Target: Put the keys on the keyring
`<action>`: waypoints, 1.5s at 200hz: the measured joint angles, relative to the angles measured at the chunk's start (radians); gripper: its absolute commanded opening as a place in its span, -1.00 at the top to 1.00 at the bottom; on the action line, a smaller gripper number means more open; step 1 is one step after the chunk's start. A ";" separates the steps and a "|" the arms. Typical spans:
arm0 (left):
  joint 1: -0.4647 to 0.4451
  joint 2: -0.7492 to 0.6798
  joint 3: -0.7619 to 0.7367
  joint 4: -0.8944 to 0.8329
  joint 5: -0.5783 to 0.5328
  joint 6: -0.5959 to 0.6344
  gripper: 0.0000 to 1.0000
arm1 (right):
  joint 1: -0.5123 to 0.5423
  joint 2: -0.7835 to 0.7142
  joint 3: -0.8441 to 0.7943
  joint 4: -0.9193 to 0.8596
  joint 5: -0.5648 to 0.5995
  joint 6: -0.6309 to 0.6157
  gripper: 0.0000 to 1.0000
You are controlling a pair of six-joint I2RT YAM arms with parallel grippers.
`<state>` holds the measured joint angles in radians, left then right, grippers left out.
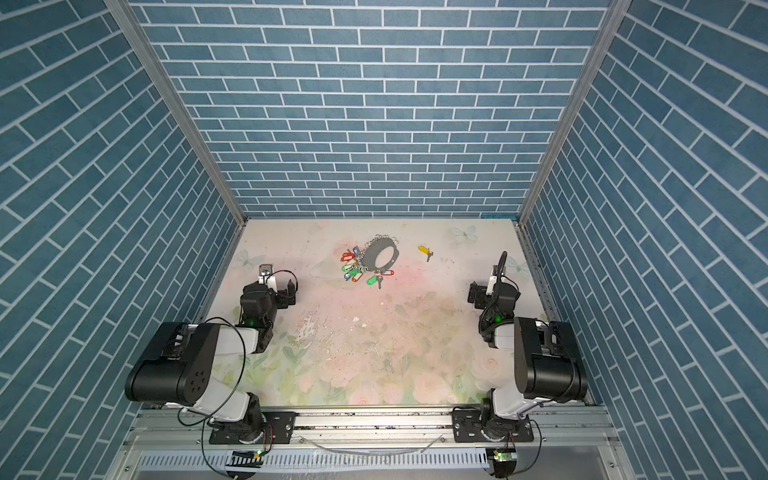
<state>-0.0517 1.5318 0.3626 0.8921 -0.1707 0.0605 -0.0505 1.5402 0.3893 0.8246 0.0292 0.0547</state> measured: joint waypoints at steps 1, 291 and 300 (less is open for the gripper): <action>0.000 0.000 0.000 0.000 0.000 0.000 -0.99 | 0.000 0.000 0.000 0.000 0.000 0.000 -0.98; -0.124 -0.571 0.104 -0.515 -0.194 -0.304 -0.99 | 0.074 -0.387 0.018 -0.246 -0.177 -0.014 -0.98; -0.123 -0.592 0.111 -0.561 -0.195 -0.365 -0.99 | 0.078 -0.422 0.035 -0.277 -0.171 0.039 -0.98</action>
<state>-0.1749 0.9401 0.4740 0.3313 -0.3660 -0.3046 0.0273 1.1187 0.4248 0.5476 -0.1417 0.0937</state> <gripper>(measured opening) 0.995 0.991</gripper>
